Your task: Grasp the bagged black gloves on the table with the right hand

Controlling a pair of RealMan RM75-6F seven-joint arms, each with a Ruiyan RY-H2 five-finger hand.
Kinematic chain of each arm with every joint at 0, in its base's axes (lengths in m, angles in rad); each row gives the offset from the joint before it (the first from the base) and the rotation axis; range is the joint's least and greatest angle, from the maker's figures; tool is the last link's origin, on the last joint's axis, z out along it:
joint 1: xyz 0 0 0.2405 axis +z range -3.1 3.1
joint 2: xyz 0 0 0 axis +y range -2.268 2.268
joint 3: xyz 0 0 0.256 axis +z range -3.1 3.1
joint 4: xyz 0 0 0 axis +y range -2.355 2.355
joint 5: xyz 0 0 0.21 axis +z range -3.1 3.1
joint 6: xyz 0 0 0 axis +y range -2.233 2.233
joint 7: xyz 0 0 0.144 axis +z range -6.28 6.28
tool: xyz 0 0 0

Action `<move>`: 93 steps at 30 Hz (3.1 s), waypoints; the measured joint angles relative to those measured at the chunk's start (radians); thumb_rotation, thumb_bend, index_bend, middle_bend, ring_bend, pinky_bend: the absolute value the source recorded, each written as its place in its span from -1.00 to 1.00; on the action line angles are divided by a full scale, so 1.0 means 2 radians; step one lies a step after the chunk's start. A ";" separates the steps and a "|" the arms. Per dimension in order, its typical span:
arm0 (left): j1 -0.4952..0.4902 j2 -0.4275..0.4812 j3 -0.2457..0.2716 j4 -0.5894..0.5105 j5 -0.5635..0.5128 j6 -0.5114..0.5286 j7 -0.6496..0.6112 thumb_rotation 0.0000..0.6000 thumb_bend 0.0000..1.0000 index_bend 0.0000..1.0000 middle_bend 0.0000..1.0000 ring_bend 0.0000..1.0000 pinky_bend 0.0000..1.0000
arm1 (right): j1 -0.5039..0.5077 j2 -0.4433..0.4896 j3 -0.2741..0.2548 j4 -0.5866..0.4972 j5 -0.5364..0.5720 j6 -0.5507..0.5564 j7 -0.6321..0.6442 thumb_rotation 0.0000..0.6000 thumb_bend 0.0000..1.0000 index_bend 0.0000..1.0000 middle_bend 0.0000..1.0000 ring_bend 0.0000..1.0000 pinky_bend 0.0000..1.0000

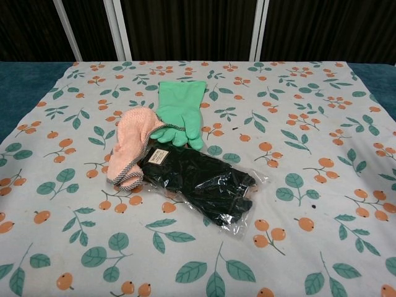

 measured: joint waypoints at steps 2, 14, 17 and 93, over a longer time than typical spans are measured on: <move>0.000 0.000 0.000 0.000 0.000 0.000 -0.001 1.00 0.39 -0.61 -0.85 -0.81 -0.94 | 0.002 0.001 -0.004 -0.003 -0.003 -0.008 0.007 1.00 -0.59 -1.00 -0.92 -0.77 -0.60; 0.001 0.002 -0.002 -0.006 -0.002 0.002 -0.002 1.00 0.39 -0.61 -0.85 -0.81 -0.94 | 0.044 0.018 -0.001 -0.043 -0.007 -0.084 0.027 1.00 -0.66 -1.00 -0.92 -0.77 -0.60; 0.001 0.001 -0.002 -0.007 -0.003 0.002 -0.002 1.00 0.39 -0.61 -0.85 -0.81 -0.94 | 0.074 0.024 0.011 -0.062 0.007 -0.134 0.036 1.00 -0.68 -1.00 -0.91 -0.77 -0.60; -0.005 0.013 -0.009 -0.018 -0.026 -0.016 -0.020 1.00 0.39 -0.59 -0.85 -0.81 -0.94 | 0.323 -0.292 0.100 -0.019 0.389 -0.195 -0.238 1.00 0.05 0.11 0.35 0.38 0.06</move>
